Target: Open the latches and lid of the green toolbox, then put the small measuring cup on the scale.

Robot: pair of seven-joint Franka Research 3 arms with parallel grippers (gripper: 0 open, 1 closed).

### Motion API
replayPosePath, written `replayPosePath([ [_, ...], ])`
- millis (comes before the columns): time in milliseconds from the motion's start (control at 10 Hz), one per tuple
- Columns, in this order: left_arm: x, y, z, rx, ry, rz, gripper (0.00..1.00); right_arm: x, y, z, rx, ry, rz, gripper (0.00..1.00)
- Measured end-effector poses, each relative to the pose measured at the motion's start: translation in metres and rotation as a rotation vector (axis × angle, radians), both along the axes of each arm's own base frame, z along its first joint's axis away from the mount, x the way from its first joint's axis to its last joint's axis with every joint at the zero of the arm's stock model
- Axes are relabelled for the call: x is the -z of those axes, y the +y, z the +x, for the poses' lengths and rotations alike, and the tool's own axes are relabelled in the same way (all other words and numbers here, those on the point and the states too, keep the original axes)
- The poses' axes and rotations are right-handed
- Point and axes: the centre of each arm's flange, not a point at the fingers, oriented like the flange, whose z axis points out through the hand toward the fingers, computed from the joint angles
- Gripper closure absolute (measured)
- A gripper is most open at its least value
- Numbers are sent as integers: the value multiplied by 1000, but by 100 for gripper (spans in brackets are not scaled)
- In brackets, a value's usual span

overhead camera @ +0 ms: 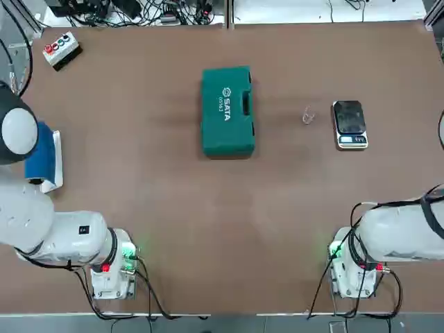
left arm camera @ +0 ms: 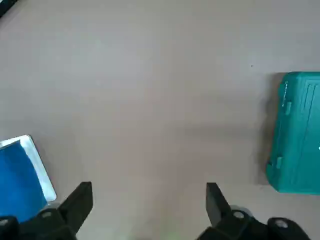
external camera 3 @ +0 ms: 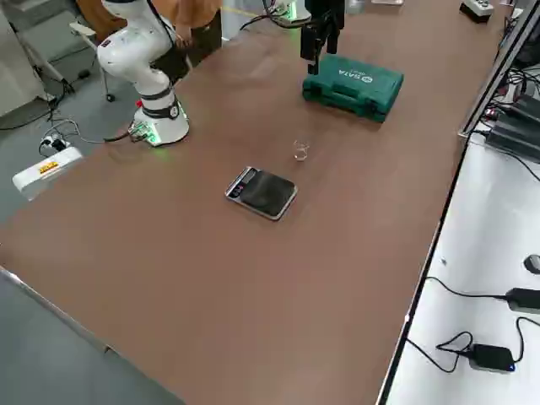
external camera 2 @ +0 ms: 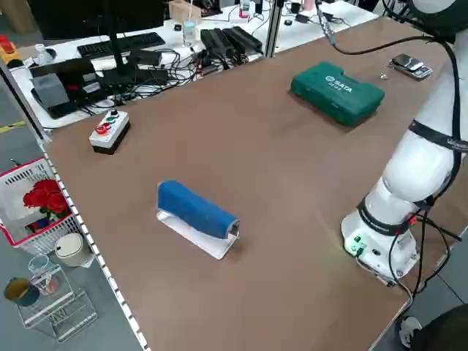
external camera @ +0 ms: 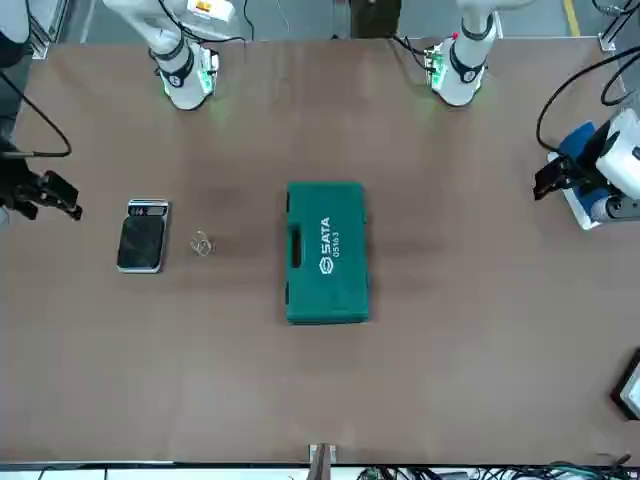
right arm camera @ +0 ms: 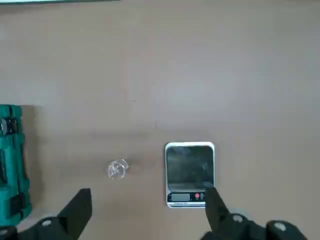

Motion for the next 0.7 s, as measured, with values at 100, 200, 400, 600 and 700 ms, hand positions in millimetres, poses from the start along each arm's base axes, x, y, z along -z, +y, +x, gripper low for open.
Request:
replayPosePath([
  [100,0,-1,0,4,0,0,0,0,0,0,3,0,0,0],
  [200,0,-3,0,10,-1,-1,0,0,-1,0,5,0,0,0],
  [400,0,-5,-1,15,0,-1,0,0,-1,0,7,1,0,0],
  [600,0,-4,-1,12,2,-5,0,1,-1,0,8,4,0,0],
  [700,2,-2,0,5,6,-11,0,2,-1,0,8,7,0,0],
])
